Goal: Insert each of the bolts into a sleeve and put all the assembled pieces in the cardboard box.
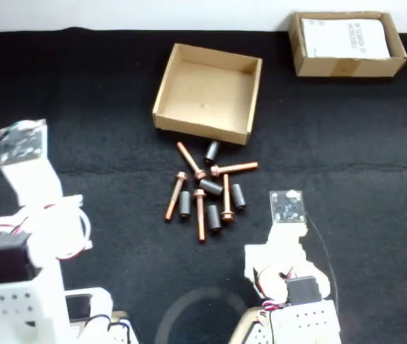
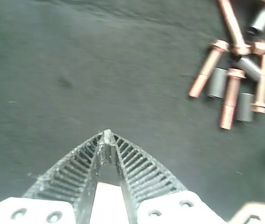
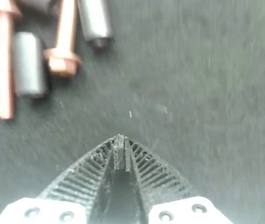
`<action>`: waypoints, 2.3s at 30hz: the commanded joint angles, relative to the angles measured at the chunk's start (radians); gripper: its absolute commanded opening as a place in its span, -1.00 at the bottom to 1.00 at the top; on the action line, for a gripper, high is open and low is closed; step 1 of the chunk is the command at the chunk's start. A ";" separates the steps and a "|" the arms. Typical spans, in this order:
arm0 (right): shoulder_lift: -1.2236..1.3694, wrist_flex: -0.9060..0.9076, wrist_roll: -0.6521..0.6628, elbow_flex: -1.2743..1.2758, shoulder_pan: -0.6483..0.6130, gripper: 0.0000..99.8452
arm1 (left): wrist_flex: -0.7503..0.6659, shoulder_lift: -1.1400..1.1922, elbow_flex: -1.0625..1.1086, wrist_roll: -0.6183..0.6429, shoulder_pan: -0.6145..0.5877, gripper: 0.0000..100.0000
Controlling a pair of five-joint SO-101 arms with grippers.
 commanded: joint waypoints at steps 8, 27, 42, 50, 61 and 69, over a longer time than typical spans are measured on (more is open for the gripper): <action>0.007 -0.131 -0.002 -0.478 -0.024 -0.66 | -0.028 0.311 -0.139 0.104 0.168 -0.97; 1.218 0.621 0.212 -1.457 -0.047 -0.36 | -0.450 0.509 0.062 0.101 0.166 -0.97; 1.748 0.467 0.219 -1.690 -0.084 -0.36 | -1.019 0.512 0.467 0.074 0.125 -0.97; 1.888 0.297 0.180 -1.693 -0.091 -0.36 | -1.123 0.515 0.506 0.018 0.122 -0.97; 1.959 0.268 0.138 -1.690 -0.127 -0.38 | -1.065 0.716 0.348 0.020 0.117 -0.97; 1.960 0.272 0.138 -1.689 -0.130 -0.65 | -1.057 0.737 0.332 0.020 0.117 -0.97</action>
